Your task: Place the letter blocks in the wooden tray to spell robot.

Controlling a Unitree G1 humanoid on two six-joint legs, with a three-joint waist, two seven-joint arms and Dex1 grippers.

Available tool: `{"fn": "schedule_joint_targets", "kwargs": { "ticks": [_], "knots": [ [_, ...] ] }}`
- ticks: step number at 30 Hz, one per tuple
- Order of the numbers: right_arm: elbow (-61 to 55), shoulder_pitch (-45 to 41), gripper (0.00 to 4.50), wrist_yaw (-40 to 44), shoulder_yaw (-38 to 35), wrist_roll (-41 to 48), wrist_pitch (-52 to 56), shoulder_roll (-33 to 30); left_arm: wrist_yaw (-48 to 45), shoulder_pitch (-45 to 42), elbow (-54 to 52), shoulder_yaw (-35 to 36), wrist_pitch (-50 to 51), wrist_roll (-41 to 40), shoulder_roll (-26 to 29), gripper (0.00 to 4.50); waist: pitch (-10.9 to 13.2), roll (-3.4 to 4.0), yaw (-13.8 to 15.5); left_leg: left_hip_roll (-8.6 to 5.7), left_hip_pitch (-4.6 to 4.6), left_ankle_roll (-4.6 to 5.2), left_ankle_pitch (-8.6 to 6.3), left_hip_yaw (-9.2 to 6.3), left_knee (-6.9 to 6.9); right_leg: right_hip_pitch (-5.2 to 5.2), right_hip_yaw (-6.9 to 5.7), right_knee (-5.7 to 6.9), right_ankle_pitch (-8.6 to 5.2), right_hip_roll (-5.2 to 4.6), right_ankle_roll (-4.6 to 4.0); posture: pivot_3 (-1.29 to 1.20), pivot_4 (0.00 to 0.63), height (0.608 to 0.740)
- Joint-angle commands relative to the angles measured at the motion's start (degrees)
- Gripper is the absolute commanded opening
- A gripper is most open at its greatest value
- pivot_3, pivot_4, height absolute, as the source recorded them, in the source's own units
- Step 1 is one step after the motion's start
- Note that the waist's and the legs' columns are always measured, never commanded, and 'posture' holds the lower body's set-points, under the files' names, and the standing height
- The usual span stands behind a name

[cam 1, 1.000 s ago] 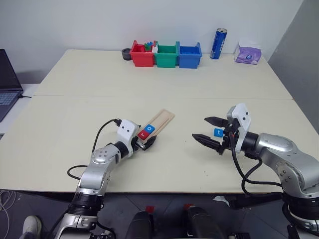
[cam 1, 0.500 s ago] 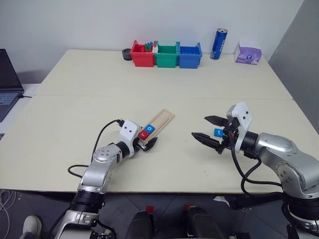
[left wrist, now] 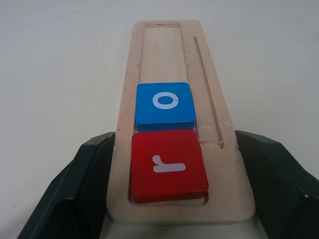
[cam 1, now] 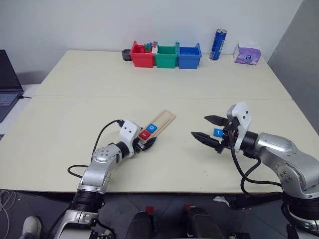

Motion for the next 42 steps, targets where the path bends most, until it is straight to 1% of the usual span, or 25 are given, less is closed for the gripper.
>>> {"fn": "schedule_joint_targets", "kwargs": {
  "ticks": [1, 4, 7, 11, 15, 19, 25, 32, 42],
  "knots": [
    [-1.9, 0.1, 4.50, 0.8, -0.7, 1.3, -0.7, -0.9, -3.0, -0.2, 0.6, 0.4, -2.0, -0.1, 2.1, 3.40, 0.0, 0.00, 0.0, 0.00, 0.00, 0.00, 0.00, 0.00, 0.00, 0.00, 0.00, 0.00, 0.00, 0.01, 0.00, 0.00, 0.150, 0.740],
    [-1.5, 1.5, 4.50, 4.8, -0.4, 0.6, -2.8, -4.1, -11.0, -1.3, 1.1, -0.6, -6.0, -1.9, 4.6, 3.40, 0.0, 0.00, 0.1, 0.00, -0.01, 0.00, 0.00, 0.00, -0.01, -0.01, -0.02, -0.02, 0.00, 0.01, 0.00, 0.00, 0.150, 0.740],
    [0.5, 2.6, 4.50, 10.9, 0.7, -1.0, -7.2, -8.3, -22.0, -3.5, 3.9, -1.3, -11.0, -4.4, 7.2, 3.40, 0.0, 0.01, 0.1, -0.02, -0.04, 0.00, 0.00, 0.04, -0.01, -0.01, -0.07, -0.07, -0.01, 0.00, 0.00, 0.00, 0.150, 0.740],
    [4.4, 3.3, 4.50, 17.7, 2.8, -3.5, -13.0, -12.1, -33.6, -8.0, 11.9, -2.6, -18.5, -4.3, 10.0, 3.40, 0.0, -0.01, 0.2, -0.05, -0.05, 0.00, 0.00, 0.07, 0.02, -0.01, -0.11, -0.09, -0.01, 0.01, 0.00, 0.00, 0.150, 0.740],
    [6.2, 3.1, 4.50, 21.6, 4.3, -4.2, -15.8, -13.3, -40.9, -12.0, 20.5, -4.3, -26.2, -2.6, 11.2, 3.40, 0.0, 0.00, 0.0, -0.02, -0.04, 0.01, -0.01, 0.09, 0.00, -0.02, -0.10, -0.10, -0.01, 0.04, 0.00, 0.00, 0.150, 0.740],
    [6.3, 2.1, 4.50, 22.2, 4.5, -3.9, -15.6, -12.9, -44.9, -15.3, 26.6, -5.1, -31.1, -1.8, 10.2, 3.40, 0.0, -0.01, 0.0, 0.00, -0.07, 0.02, -0.01, 0.08, 0.01, -0.04, -0.10, -0.09, -0.01, 0.07, 0.00, 0.00, 0.150, 0.740],
    [5.5, 1.8, 4.50, 22.4, 4.4, -2.5, -14.2, -12.8, -48.6, -16.8, 31.1, -6.1, -35.9, -0.9, 8.1, 3.40, 0.0, -0.02, 0.1, -0.01, -0.11, 0.02, -0.01, 0.06, 0.03, -0.05, -0.11, -0.09, -0.01, 0.07, 0.00, 0.00, 0.150, 0.740],
    [4.5, 1.4, 4.50, 21.8, 4.5, -1.8, -12.7, -12.2, -50.0, -18.6, 35.6, -6.1, -39.0, 0.0, 6.1, 3.40, 0.0, -0.02, 0.1, -0.01, -0.11, 0.02, -0.01, 0.05, 0.05, -0.06, -0.12, -0.07, -0.01, 0.07, 0.00, 0.00, 0.150, 0.740],
    [4.4, 0.6, 4.50, 21.2, 4.1, -1.5, -11.2, -12.0, -51.3, -20.4, 40.5, -6.1, -43.1, 1.2, 5.3, 3.40, 0.0, -0.02, 0.1, -0.01, -0.11, 0.02, -0.01, 0.04, 0.04, -0.06, -0.12, -0.06, -0.01, 0.07, 0.00, 0.00, 0.150, 0.740]
  ]
}}
